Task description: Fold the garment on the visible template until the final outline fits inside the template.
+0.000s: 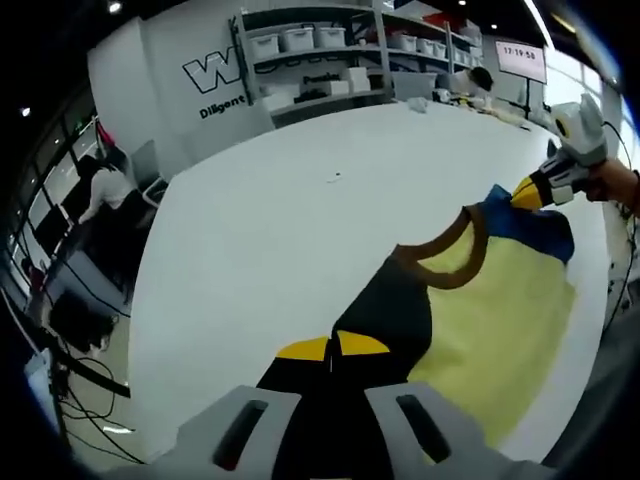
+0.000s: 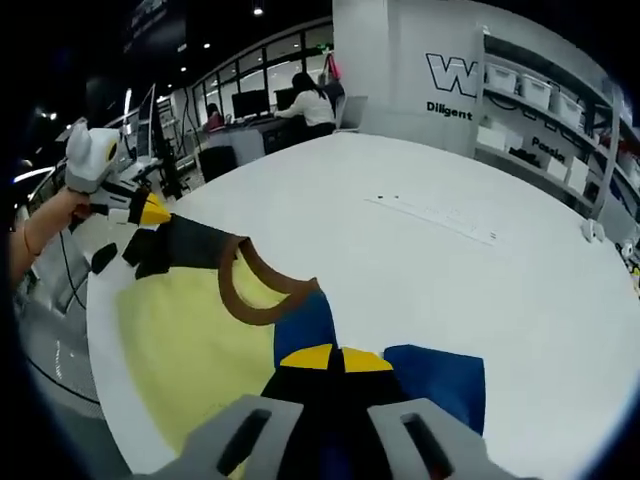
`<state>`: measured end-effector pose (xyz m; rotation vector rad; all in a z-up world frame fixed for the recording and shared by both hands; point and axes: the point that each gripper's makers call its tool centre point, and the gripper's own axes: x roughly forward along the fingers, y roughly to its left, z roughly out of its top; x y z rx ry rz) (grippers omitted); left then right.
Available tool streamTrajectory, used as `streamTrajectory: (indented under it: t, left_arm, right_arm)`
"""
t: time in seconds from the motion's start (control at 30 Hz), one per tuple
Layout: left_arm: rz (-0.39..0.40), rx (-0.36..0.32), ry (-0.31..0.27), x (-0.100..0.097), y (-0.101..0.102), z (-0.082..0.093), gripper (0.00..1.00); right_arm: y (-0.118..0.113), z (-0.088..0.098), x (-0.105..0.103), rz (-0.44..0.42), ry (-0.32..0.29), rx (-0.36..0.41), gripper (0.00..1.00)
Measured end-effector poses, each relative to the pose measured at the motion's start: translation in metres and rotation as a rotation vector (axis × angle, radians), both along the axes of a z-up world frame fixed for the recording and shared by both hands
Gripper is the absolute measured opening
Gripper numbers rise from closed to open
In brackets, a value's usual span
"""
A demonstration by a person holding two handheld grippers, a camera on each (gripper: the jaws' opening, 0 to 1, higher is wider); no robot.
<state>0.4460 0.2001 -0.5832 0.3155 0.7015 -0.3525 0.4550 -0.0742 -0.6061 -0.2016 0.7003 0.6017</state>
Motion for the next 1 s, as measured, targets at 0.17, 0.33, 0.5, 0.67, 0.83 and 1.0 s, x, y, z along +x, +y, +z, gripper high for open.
streamTrajectory:
  t: [0.17,0.33,0.5,0.67,0.83,1.0]
  left_arm:
    - [0.011,0.015,-0.044,0.017,0.003,0.019,0.01]
    - [0.025,0.030,-0.059,0.038,0.011,0.028,0.01]
    - [0.030,0.061,-0.076,0.064,0.018,0.037,0.01]
    - [0.045,0.092,-0.076,0.092,0.026,0.041,0.02]
    - [0.070,0.127,-0.087,0.118,0.031,0.039,0.02]
    - [0.083,0.199,-0.108,0.144,0.035,0.028,0.02]
  right_arm:
    - [0.000,0.024,0.014,-0.003,-0.052,-0.003,0.00]
    - [0.002,0.037,0.041,-0.008,-0.083,-0.006,0.00]
    - [0.008,0.047,0.070,-0.011,-0.107,-0.003,0.00]
    - [0.013,0.051,0.094,-0.019,-0.107,-0.004,0.00]
    - [0.015,0.048,0.114,-0.040,-0.117,-0.040,0.00]
    - [0.022,0.037,0.140,-0.056,-0.155,-0.075,0.00]
